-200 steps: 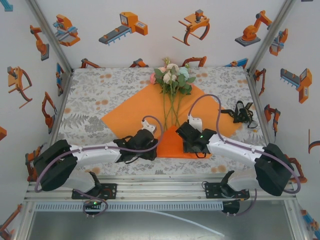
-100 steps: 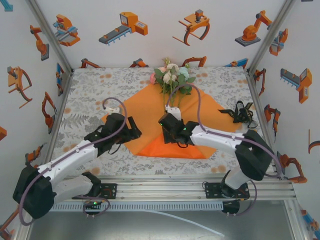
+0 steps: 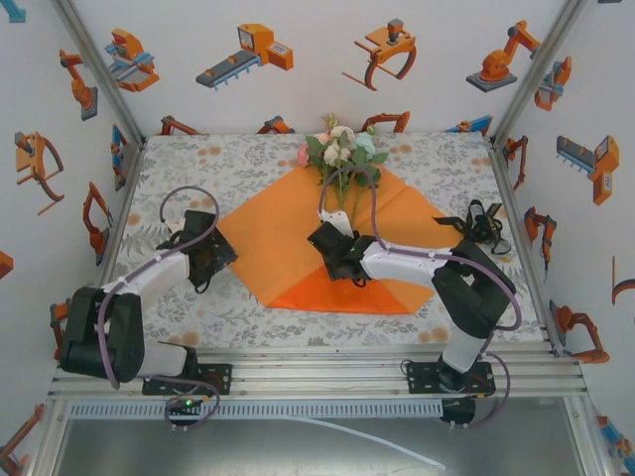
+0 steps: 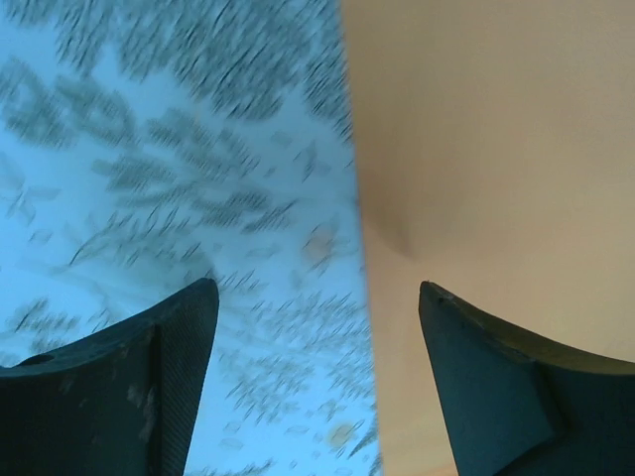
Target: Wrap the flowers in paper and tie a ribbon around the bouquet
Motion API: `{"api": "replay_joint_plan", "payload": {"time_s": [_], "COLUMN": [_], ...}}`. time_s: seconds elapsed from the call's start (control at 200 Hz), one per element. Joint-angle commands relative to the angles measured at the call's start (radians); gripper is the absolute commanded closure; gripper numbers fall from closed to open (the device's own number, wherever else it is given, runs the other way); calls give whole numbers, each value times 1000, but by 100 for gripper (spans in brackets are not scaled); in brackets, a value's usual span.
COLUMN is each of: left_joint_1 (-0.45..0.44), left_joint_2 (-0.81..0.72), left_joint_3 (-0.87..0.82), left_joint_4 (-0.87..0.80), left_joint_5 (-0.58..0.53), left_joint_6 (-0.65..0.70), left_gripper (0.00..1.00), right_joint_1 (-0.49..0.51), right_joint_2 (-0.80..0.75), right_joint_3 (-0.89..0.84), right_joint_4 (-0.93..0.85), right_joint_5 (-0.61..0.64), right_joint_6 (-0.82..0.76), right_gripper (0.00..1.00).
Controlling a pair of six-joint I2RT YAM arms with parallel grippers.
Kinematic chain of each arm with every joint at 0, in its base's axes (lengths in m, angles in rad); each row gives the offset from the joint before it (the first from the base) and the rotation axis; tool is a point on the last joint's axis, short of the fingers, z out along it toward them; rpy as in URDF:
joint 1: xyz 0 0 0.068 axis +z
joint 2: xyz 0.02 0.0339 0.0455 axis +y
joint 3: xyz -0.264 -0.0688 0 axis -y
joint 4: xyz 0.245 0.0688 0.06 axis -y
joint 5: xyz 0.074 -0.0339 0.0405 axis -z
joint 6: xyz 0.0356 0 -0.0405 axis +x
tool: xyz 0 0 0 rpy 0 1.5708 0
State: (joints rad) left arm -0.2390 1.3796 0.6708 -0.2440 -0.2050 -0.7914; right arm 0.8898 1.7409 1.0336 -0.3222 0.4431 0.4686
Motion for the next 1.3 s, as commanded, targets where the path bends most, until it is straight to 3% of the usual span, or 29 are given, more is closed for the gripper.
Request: {"api": "replay_joint_plan", "payload": {"time_s": [0.0, 0.13, 0.275, 0.38, 0.486, 0.711, 0.901, 1.091, 1.207, 1.297], "left_joint_1": [11, 11, 8, -2, -10, -53, -76, -98, -152, -226], "left_joint_2": [72, 102, 81, 16, -46, -140, -48, -87, -126, -138], "left_joint_3": [3, -43, -72, -68, -46, -47, -48, -31, 30, 99], "left_joint_4": [110, 242, 361, 358, 310, 224, 200, 154, 110, 52], "left_joint_5": [88, 210, 339, 339, 334, 251, 224, 204, 254, 254], "left_joint_6": [16, -24, -74, -97, -87, -51, -28, -25, -6, -4], "left_gripper": [29, 33, 47, 57, 59, 56, 54, 89, 100, 100], "right_joint_1": [-3, -16, -29, -32, -35, -37, -37, -40, -43, -53], "right_joint_2": [8, 8, 11, 13, 16, 18, 11, 0, 9, 9], "right_joint_3": [-22, -54, -68, -64, -58, -53, -55, -61, -59, -67], "right_joint_4": [26, 48, 64, 66, 68, 75, 75, 68, 66, 62], "right_joint_5": [19, -1, -27, -30, -36, -48, -57, -47, -37, -3], "right_joint_6": [-13, 9, 21, 22, 22, 26, 27, 32, 36, 48], "right_gripper": [46, 46, 46, 46, 46, 46, 46, 46, 46, 46]}}
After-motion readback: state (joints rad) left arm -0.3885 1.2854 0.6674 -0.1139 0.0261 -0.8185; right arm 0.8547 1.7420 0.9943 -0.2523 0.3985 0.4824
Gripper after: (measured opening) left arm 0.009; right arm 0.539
